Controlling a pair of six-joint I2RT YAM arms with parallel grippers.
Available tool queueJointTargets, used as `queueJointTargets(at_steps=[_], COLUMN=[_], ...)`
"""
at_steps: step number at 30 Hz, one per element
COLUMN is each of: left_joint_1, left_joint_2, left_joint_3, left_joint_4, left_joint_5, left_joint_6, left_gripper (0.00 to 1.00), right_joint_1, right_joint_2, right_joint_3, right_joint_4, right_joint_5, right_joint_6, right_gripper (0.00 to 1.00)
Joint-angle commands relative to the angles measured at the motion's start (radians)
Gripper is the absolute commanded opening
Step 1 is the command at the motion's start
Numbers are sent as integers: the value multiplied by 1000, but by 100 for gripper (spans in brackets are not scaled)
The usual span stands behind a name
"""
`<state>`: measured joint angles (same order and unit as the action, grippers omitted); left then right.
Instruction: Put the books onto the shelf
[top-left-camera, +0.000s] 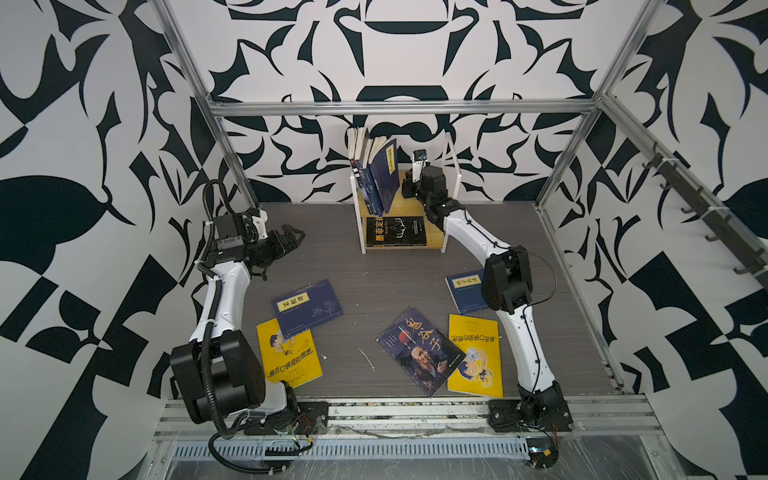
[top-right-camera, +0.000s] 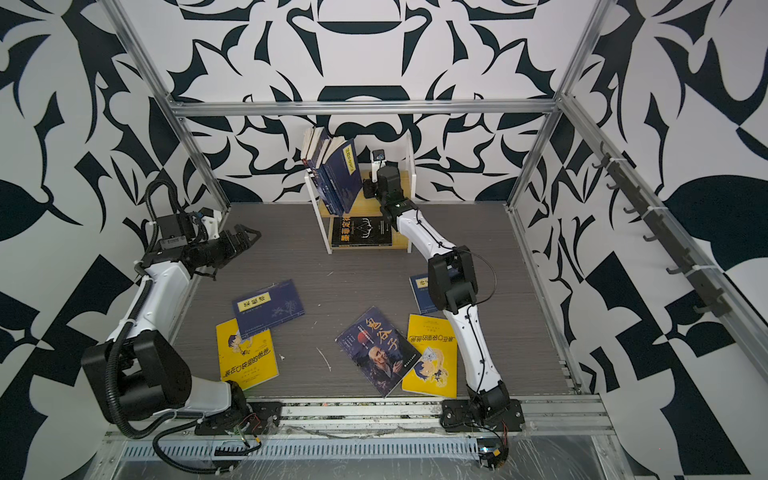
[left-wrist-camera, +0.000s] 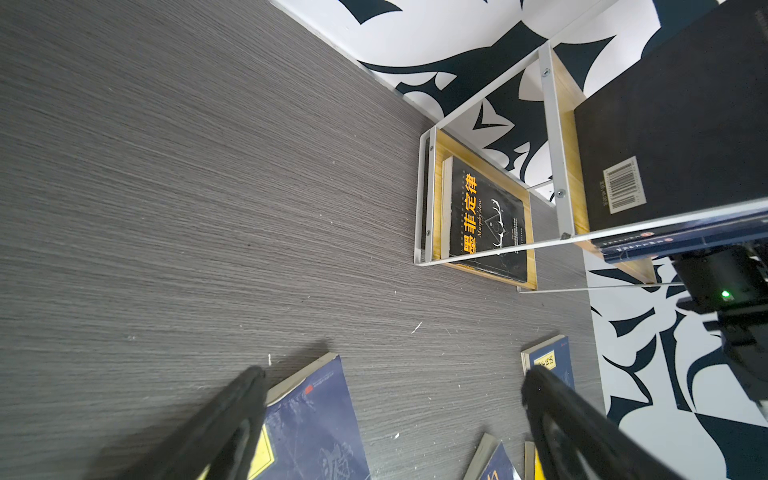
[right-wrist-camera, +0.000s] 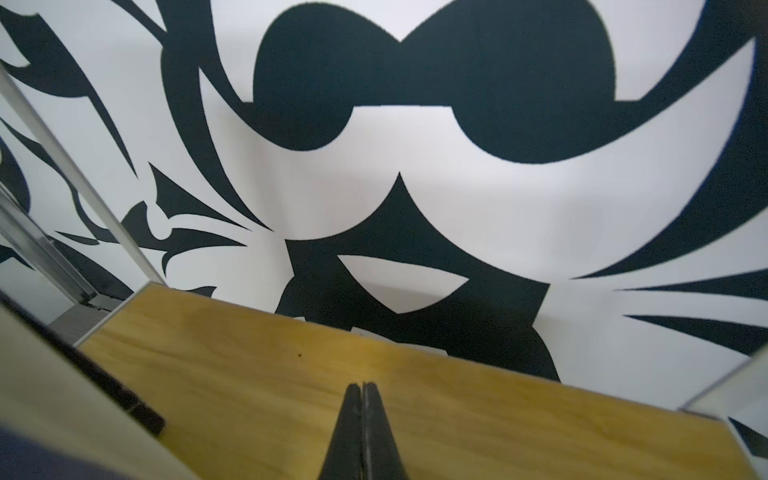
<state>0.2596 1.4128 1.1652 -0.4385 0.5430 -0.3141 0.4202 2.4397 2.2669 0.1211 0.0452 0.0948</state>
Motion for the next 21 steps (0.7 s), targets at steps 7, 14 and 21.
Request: queueJointTargets(at_steps=[7, 14, 21], left_joint_1=[4, 6, 9], left_joint_2=[-22, -18, -15], left_joint_3=[6, 5, 4], left_joint_4=[3, 4, 4], left_joint_5=[12, 12, 12], left_joint_6=[6, 4, 4], left_gripper=[100, 100, 100], right_joint_1=[-41, -33, -21], right_joint_2=[63, 97, 98], right_joint_3=[105, 126, 124], right_joint_4=[102, 112, 108], right_joint_5=[-291, -374, -412], right_joint_6=[10, 6, -16], right_gripper=[0, 0, 0])
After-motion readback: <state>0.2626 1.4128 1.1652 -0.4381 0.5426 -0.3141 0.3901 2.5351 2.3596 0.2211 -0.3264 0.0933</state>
